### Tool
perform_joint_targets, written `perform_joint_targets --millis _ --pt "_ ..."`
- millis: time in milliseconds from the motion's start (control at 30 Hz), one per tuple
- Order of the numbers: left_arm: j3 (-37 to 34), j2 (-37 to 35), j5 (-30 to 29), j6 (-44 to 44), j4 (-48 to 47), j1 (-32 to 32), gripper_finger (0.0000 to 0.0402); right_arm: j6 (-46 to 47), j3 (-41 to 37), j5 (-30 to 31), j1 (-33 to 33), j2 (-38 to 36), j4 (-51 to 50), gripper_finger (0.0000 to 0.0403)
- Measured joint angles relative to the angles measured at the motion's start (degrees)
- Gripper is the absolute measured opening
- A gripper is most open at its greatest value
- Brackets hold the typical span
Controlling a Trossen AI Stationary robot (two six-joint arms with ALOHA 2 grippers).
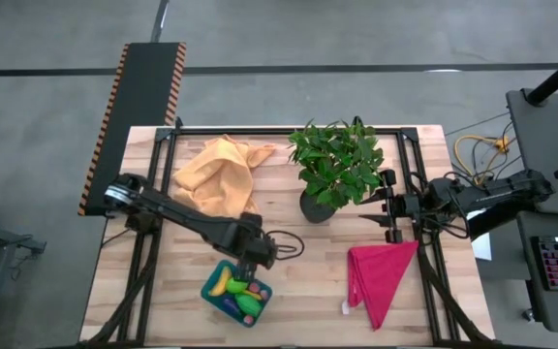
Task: Pick and placing Produce into tupperware
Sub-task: Put the red tomato into the blue bin
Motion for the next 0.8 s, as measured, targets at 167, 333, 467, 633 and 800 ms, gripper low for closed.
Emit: perform_joint_targets --millis 167,333,467,633,800 --pt "5.2 0.0 -0.2 -7.5 -7.2 -2.6 0.0237 0.1 0.0 0.0 0.0 0.0 0.0 0.0130" --pt "8.1 -0.1 -0.1 -14.2 -9.8 -6.5 0.0237 0.1 0.0 0.0 0.0 0.0 0.0 0.0130" --pt "8.4 -0.1 0.4 -22.1 -12.3 -9.7 0.0237 0.1 0.0 0.0 0.0 0.0 0.0 0.0130" --pt "8.3 -0.1 0.9 -32.0 -16.2 -12.9 0.0237 0.1 0.0 0.0 0.0 0.0 0.0 0.0130" --pt "7.7 -0.1 1.1 -37.1 -16.1 -14.6 0.0237 0.1 0.0 0.0 0.0 0.0 0.0 0.0130"
